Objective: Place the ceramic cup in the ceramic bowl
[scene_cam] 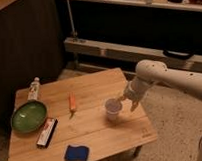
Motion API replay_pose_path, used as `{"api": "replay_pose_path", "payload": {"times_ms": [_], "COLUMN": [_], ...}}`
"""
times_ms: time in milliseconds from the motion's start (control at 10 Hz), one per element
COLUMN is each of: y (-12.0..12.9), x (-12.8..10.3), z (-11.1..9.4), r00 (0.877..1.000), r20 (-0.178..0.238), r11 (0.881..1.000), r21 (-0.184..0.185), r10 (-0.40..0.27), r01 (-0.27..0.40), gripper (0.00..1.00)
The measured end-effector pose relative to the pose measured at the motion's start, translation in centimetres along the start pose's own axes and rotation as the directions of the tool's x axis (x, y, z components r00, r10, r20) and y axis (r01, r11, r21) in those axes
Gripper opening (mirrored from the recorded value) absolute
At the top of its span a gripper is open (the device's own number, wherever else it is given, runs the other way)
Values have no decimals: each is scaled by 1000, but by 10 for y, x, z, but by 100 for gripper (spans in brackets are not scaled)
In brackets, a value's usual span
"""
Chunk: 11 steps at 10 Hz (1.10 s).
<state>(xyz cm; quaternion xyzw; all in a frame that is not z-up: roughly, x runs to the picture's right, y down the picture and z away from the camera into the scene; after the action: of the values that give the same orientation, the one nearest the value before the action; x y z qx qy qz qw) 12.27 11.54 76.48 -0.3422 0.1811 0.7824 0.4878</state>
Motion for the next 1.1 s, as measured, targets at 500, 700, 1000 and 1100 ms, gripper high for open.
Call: {"api": "replay_pose_path", "payload": {"times_ms": [500, 700, 1000, 1100], "y": [4, 10, 12, 15], "x": [12, 18, 18, 18], "z": [17, 25, 32, 39], "r00": [999, 999, 997, 996], "r20": [-6, 7, 67, 72], "r11": [999, 998, 998, 998], "r21": [-3, 21, 44, 46], "r10": [-37, -52, -44, -49], "r01": [37, 51, 41, 45], "gripper": [65, 65, 65, 65]}}
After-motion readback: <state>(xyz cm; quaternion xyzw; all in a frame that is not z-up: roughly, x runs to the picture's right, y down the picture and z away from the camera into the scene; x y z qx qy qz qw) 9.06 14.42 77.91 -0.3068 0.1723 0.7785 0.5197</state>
